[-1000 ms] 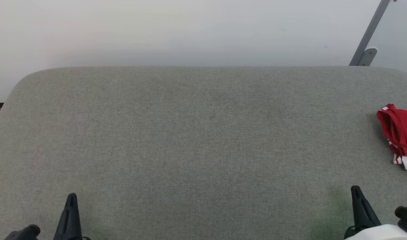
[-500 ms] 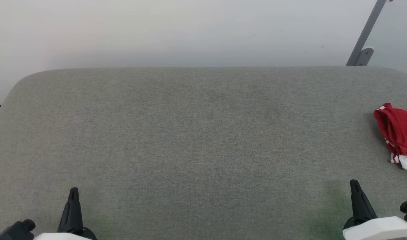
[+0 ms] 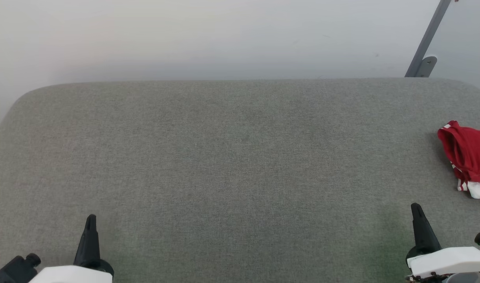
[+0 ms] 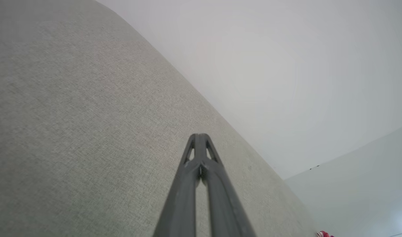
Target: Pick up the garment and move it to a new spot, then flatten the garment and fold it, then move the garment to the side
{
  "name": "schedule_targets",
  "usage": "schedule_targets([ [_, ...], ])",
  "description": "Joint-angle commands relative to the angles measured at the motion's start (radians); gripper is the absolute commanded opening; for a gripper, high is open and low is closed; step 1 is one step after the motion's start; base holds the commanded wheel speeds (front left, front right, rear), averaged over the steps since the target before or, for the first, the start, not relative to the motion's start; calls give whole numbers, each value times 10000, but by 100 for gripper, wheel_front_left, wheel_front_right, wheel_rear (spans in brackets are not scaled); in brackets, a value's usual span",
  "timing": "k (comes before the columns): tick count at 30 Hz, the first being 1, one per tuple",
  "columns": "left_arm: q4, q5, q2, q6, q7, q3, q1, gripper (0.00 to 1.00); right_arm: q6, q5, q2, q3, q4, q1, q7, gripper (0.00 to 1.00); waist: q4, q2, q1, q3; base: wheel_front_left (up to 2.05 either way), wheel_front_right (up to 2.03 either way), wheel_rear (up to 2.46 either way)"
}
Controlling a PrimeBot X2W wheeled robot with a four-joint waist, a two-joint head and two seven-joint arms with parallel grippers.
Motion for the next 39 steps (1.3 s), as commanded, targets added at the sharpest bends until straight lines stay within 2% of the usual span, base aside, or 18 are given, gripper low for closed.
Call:
schedule_targets([
  [1, -79, -362, 21, -12, 74, -4, -331, 0, -2, 325, -4, -31, -132, -217, 107, 0, -10, -1, 0, -3, 0, 0, 0],
  [39, 353, -4184, -179, -21, 1137, -54, -1117, 0, -3, 3971, 337, -180, -227, -791, 1170, 0, -264, -1, 0, -78, 0, 0, 0],
])
